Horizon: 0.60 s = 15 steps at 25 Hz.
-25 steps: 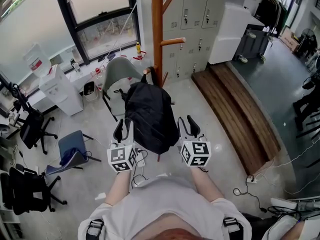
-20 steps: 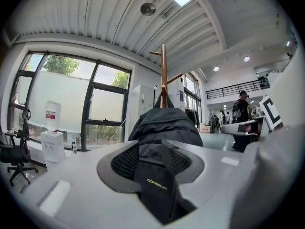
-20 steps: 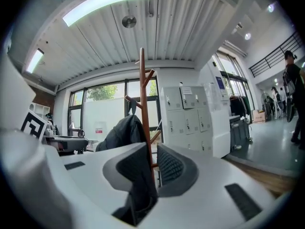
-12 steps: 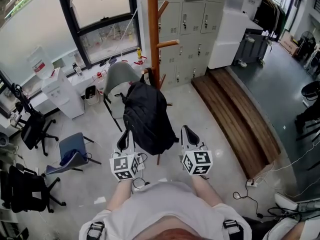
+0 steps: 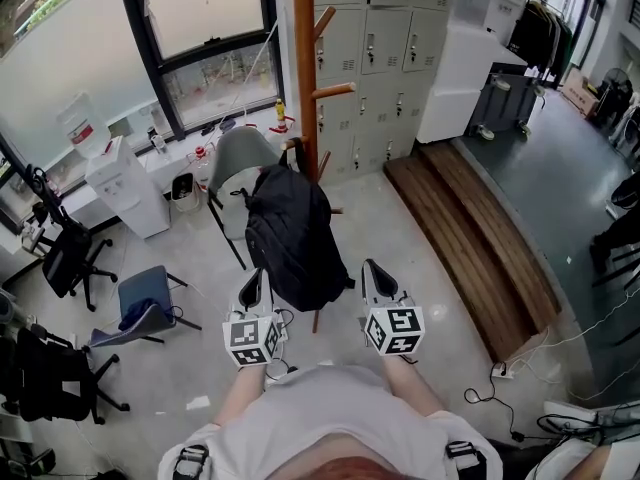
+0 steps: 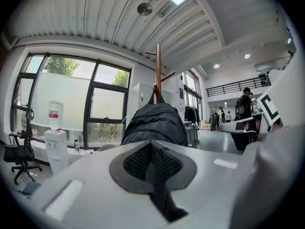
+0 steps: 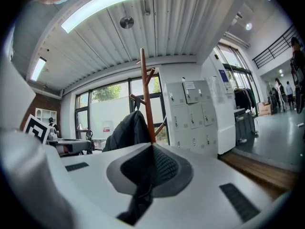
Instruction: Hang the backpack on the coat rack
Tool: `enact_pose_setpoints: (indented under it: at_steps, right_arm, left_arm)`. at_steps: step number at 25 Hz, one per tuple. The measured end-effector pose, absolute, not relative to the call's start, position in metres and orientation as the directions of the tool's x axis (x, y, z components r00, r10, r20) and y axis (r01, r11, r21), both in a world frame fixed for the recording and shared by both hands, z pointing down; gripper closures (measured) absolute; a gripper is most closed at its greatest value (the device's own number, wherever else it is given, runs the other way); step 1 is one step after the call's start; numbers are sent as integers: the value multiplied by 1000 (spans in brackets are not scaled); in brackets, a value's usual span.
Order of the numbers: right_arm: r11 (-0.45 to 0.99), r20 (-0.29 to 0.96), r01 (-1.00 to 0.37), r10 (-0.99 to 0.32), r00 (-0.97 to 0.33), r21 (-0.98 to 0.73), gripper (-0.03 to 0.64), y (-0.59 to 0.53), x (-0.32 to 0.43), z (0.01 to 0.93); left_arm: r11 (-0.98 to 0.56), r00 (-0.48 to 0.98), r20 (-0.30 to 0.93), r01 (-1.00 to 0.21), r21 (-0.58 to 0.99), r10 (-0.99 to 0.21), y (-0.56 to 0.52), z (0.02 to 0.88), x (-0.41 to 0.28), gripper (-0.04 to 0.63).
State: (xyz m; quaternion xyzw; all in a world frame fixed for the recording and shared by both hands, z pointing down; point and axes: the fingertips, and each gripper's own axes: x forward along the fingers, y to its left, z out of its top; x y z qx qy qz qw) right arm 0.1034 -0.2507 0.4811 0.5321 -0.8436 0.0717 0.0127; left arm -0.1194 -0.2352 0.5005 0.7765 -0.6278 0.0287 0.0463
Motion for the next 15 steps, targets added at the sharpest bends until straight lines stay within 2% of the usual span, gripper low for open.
enact_pose_setpoints:
  at_steps: [15]
  right_arm:
    - [416,98,-900,-898,-429,-131,607,-255,102,486]
  left_arm:
    - [-192,195,100,-981,37,-976,-236,497,-126,584]
